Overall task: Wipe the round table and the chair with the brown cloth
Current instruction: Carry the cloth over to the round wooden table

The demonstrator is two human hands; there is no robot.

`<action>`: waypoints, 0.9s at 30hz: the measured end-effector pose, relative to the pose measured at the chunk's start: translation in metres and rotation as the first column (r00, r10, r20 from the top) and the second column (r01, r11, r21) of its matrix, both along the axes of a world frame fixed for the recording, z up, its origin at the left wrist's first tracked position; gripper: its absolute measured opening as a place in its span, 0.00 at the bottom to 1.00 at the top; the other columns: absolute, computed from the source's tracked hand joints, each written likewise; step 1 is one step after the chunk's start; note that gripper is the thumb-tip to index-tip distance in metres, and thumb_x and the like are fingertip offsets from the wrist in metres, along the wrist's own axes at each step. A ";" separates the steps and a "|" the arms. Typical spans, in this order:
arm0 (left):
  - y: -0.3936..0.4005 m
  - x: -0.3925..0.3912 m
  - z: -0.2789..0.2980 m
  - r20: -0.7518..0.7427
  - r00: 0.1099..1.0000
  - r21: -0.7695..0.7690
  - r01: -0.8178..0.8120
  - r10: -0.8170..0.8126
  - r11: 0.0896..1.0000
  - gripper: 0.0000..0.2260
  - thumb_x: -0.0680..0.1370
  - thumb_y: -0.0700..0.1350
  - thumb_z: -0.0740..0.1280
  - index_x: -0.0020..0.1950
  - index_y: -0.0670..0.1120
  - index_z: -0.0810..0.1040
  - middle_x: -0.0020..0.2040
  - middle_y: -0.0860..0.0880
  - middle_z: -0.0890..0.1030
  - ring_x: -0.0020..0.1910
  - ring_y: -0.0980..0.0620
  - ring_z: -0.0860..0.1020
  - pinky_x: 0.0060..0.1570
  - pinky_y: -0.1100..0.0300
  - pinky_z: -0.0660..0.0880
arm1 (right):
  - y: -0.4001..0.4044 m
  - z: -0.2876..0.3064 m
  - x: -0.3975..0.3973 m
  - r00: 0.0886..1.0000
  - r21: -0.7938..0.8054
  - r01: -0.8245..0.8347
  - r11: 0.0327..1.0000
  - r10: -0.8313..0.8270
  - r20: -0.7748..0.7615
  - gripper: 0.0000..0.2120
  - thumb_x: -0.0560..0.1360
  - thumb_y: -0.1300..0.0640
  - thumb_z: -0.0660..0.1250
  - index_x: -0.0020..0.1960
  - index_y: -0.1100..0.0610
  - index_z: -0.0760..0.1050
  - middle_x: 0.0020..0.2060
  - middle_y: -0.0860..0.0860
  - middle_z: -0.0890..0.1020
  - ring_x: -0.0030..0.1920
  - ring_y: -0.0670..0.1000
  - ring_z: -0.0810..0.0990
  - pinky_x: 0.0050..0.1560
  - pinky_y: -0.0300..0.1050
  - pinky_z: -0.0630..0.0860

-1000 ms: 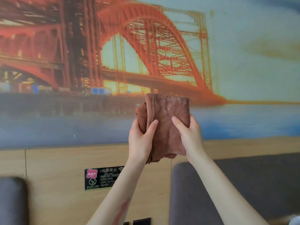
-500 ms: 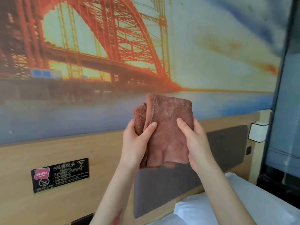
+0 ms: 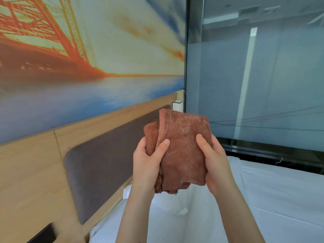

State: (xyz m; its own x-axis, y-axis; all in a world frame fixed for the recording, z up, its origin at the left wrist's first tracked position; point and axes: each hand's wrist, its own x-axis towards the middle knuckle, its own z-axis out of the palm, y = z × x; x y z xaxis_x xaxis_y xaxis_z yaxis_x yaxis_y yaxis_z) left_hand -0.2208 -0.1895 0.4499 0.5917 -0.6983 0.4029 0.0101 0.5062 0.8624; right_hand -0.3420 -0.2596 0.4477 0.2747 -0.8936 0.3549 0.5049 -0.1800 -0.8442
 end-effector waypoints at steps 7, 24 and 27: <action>-0.002 -0.116 -0.025 -0.012 0.962 0.078 0.274 -0.274 0.959 0.08 0.69 0.45 0.72 0.47 0.53 0.80 0.42 0.57 0.85 0.41 0.58 0.83 0.35 0.66 0.79 | 0.036 -0.033 -0.133 0.980 0.087 0.196 0.977 -0.198 0.024 0.10 0.70 0.50 0.67 0.50 0.47 0.80 0.46 0.47 0.86 0.46 0.48 0.85 0.37 0.44 0.82; 0.010 -0.553 -0.060 -0.213 0.677 0.082 0.731 -0.705 0.677 0.08 0.71 0.43 0.71 0.49 0.48 0.81 0.46 0.48 0.86 0.45 0.51 0.84 0.40 0.59 0.80 | 0.115 -0.054 -0.564 0.817 0.189 0.572 0.798 -0.574 -0.050 0.13 0.66 0.49 0.68 0.49 0.50 0.81 0.46 0.51 0.86 0.47 0.52 0.84 0.41 0.48 0.82; 0.007 -0.621 -0.062 -0.198 0.633 0.091 0.772 -0.749 0.629 0.08 0.70 0.43 0.72 0.48 0.49 0.81 0.45 0.49 0.86 0.45 0.51 0.84 0.41 0.58 0.80 | 0.124 -0.055 -0.629 0.772 0.189 0.629 0.754 -0.634 -0.040 0.14 0.66 0.49 0.68 0.50 0.50 0.81 0.46 0.51 0.86 0.46 0.51 0.85 0.37 0.45 0.81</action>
